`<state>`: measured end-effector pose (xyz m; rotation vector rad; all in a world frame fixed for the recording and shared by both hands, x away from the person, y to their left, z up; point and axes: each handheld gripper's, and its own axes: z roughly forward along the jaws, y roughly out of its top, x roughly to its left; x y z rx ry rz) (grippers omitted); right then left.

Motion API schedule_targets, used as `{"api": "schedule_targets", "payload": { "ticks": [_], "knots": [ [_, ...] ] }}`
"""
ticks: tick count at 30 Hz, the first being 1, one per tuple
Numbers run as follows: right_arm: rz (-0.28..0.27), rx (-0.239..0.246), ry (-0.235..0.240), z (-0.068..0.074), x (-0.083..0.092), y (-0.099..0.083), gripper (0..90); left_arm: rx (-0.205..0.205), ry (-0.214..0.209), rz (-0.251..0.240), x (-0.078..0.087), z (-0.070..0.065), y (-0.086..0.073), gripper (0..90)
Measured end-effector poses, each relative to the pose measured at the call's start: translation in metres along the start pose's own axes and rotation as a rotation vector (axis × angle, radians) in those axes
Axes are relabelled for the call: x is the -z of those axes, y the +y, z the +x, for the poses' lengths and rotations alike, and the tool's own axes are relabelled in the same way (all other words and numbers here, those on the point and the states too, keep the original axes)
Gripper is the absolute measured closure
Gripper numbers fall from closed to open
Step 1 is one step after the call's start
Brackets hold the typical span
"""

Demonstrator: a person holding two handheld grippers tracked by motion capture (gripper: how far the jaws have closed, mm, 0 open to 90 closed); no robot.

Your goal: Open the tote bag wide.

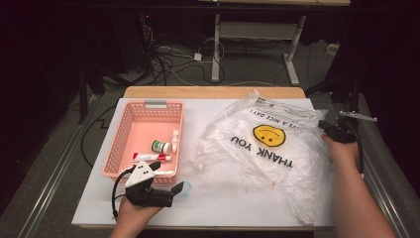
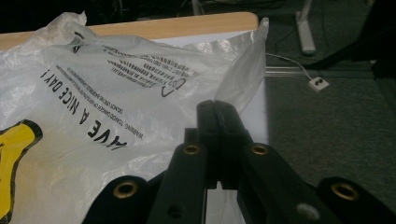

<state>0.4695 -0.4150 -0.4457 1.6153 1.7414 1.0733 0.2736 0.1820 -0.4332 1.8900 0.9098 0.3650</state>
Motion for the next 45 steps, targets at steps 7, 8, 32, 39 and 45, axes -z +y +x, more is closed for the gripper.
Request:
{"api": "schedule_targets", "payload": {
  "ticks": [7,8,32,39,45],
  "knots": [
    [0.002,-0.016,-0.074,-0.012,0.013,-0.011,90.0,-0.003,-0.006,-0.003,-0.001,-0.002,0.000,0.0],
    [0.002,-0.002,-0.077,-0.014,0.016,-0.015,90.0,-0.002,-0.009,0.000,-0.001,-0.002,0.000,0.0],
    [-0.054,0.081,-0.006,0.030,0.085,-0.062,66.9,-0.005,-0.011,-0.007,-0.001,0.003,0.002,0.0],
    [-0.081,0.132,0.085,0.042,0.111,-0.059,60.0,-0.015,0.004,0.001,-0.001,0.007,0.001,0.0],
    [-0.060,0.201,0.206,0.076,0.117,-0.071,44.1,0.008,-0.002,0.016,-0.001,0.011,0.001,0.0]
  ]
}}
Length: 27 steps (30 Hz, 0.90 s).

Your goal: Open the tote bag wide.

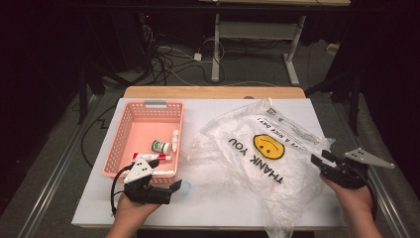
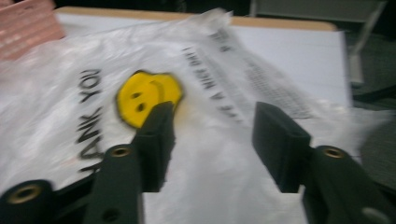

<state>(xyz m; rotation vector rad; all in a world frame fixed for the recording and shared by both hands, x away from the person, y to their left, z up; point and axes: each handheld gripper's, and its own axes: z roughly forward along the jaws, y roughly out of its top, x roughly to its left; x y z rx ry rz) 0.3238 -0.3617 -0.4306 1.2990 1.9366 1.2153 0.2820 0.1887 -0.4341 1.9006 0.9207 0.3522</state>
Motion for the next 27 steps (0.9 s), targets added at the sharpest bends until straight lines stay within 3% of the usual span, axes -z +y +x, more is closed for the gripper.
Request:
{"api": "schedule_targets", "payload": {
  "ticks": [4,5,7,9,17,27],
  "knots": [
    [0.013,0.035,0.029,0.015,-0.007,-0.003,36.6,-0.004,0.010,-0.002,0.001,0.000,0.001,0.0],
    [0.020,0.046,0.053,0.024,-0.012,-0.005,31.5,0.002,0.000,-0.007,0.002,0.001,0.001,0.0],
    [0.025,0.055,0.065,0.028,-0.015,-0.005,29.6,0.032,-0.027,-0.020,0.004,0.004,0.001,0.0],
    [0.027,0.075,0.098,0.041,-0.021,-0.005,25.5,0.026,-0.015,-0.016,0.005,0.005,0.001,0.0],
    [0.020,0.115,0.161,0.071,-0.033,0.001,17.3,-0.004,0.008,0.012,0.004,0.005,0.002,0.0],
    [0.017,0.155,0.197,0.098,-0.051,0.013,4.1,-0.011,0.041,0.000,0.006,0.004,0.000,0.0]
  ]
}}
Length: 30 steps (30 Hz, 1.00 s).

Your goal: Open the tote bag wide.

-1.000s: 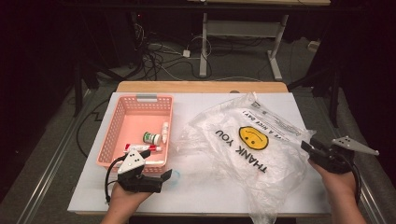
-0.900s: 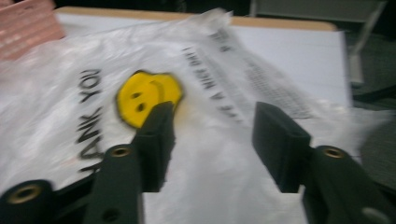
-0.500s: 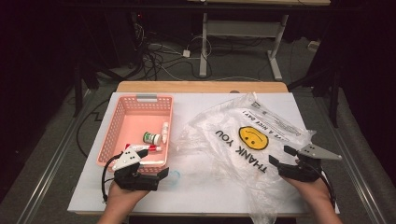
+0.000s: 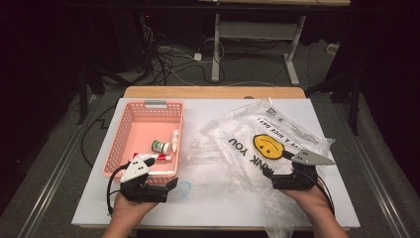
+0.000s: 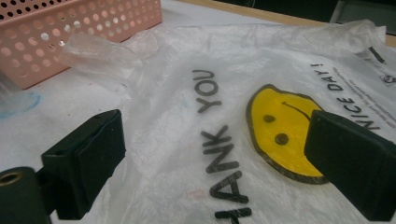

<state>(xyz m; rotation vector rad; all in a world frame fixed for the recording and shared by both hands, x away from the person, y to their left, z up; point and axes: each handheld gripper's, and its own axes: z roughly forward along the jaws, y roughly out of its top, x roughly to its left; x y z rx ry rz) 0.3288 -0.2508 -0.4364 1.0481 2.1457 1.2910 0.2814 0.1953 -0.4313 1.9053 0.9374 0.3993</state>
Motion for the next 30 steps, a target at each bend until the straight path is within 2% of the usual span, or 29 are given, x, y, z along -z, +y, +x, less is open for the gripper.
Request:
{"api": "schedule_targets", "payload": {
  "ticks": [3,7,15,20,26,30],
  "knots": [
    [0.007,0.006,0.009,0.004,-0.007,0.003,0.1,-0.003,0.006,-0.007,0.000,-0.001,0.000,0.0],
    [0.019,0.027,0.028,0.010,-0.017,0.008,0.0,-0.008,0.019,-0.023,0.001,-0.002,0.000,0.0],
    [0.038,0.085,0.075,0.023,-0.040,0.020,0.0,0.000,0.018,-0.011,-0.001,-0.003,-0.003,0.0],
    [0.069,0.102,0.104,0.032,-0.046,0.017,0.9,-0.003,0.016,-0.006,-0.002,-0.003,-0.004,0.0],
    [0.141,0.096,0.154,0.037,-0.052,0.008,5.6,-0.005,0.014,-0.007,-0.001,-0.005,-0.004,0.0],
    [0.168,0.095,0.167,0.038,-0.053,0.003,12.1,-0.003,0.010,-0.006,-0.001,-0.004,-0.004,0.0]
  ]
}}
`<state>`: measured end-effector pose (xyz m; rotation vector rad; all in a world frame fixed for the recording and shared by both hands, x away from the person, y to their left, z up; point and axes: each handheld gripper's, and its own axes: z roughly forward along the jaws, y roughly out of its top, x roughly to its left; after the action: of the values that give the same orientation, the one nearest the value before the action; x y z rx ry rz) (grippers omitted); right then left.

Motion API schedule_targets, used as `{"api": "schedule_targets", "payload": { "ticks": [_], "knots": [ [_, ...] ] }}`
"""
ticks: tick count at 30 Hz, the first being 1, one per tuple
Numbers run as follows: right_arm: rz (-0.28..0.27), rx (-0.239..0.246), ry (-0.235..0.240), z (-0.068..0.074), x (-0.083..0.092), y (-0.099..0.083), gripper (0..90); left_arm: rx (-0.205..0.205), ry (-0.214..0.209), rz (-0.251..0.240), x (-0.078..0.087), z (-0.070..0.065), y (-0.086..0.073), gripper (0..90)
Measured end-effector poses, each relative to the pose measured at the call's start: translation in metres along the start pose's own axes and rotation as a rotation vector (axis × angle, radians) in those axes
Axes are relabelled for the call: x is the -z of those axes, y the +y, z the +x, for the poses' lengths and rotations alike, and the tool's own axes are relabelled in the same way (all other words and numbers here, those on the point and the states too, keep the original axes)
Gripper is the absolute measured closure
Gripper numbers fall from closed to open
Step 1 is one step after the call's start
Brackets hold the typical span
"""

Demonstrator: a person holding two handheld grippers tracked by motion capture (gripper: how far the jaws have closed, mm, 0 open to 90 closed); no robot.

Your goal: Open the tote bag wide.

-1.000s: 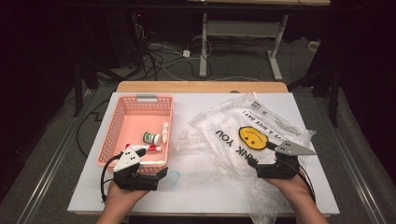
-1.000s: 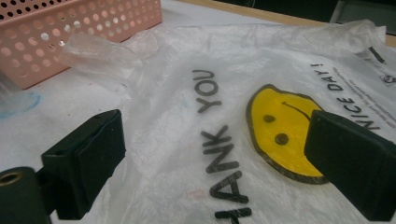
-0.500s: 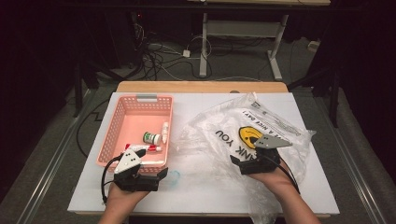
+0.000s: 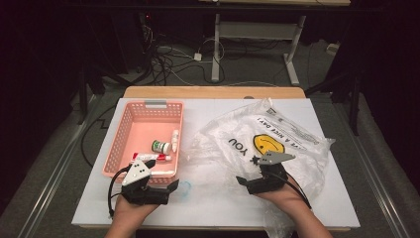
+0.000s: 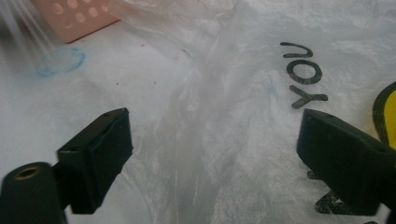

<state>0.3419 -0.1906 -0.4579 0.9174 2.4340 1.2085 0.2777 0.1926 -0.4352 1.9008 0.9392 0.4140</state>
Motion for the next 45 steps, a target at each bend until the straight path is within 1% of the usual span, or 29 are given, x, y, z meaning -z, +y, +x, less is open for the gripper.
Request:
{"api": "schedule_targets", "payload": {
  "ticks": [4,6,8,11,12,14,19,23,26,27,28,29,30,32,37,45],
  "knots": [
    [0.031,0.006,0.029,0.001,-0.001,-0.004,24.1,0.000,-0.007,0.003,-0.001,0.000,0.000,0.0],
    [0.052,0.021,0.035,0.002,-0.001,-0.006,28.6,0.002,-0.011,0.005,-0.001,0.000,0.000,0.0],
    [0.067,0.027,0.030,0.005,-0.003,-0.006,33.2,0.001,-0.012,0.007,-0.001,0.000,0.000,0.0],
    [0.099,0.062,0.035,0.008,-0.005,-0.007,39.9,0.002,-0.010,0.008,-0.001,0.000,0.000,0.0],
    [0.105,0.065,0.034,0.009,-0.006,-0.007,42.2,0.002,-0.009,0.011,-0.001,0.000,0.000,0.0],
    [0.119,0.088,0.031,0.010,-0.007,-0.008,44.8,0.005,-0.009,0.014,-0.001,0.001,0.000,0.0],
    [0.133,0.115,0.019,0.013,-0.010,-0.011,51.4,0.000,-0.010,0.011,-0.001,-0.001,0.000,0.0],
    [0.147,0.115,0.002,0.012,-0.011,-0.012,55.6,-0.005,-0.011,0.016,-0.001,-0.001,0.000,0.0],
    [0.147,0.110,0.000,0.011,-0.011,-0.012,60.2,-0.006,-0.011,0.016,-0.001,-0.001,0.000,0.0],
    [0.147,0.120,0.000,0.010,-0.011,-0.012,61.6,-0.007,-0.011,0.015,-0.001,-0.002,0.000,0.0],
    [0.150,0.119,0.002,0.009,-0.012,-0.012,65.7,-0.008,-0.010,0.016,-0.001,-0.002,0.000,0.0],
    [0.150,0.119,0.002,0.009,-0.012,-0.012,65.7,-0.009,-0.011,0.016,-0.001,-0.002,0.001,0.0],
    [0.149,0.116,0.005,0.009,-0.012,-0.013,68.4,-0.009,-0.011,0.018,-0.002,-0.002,0.000,0.0],
    [0.147,0.121,0.006,0.009,-0.012,-0.013,69.8,-0.009,-0.012,0.019,-0.002,-0.002,0.000,0.0],
    [0.146,0.126,-0.003,0.009,-0.013,-0.012,76.6,-0.014,-0.013,0.021,-0.003,-0.002,0.001,0.0],
    [0.133,0.114,-0.006,0.008,-0.013,-0.013,85.8,-0.014,-0.012,0.020,-0.002,-0.002,0.001,0.0]
  ]
}}
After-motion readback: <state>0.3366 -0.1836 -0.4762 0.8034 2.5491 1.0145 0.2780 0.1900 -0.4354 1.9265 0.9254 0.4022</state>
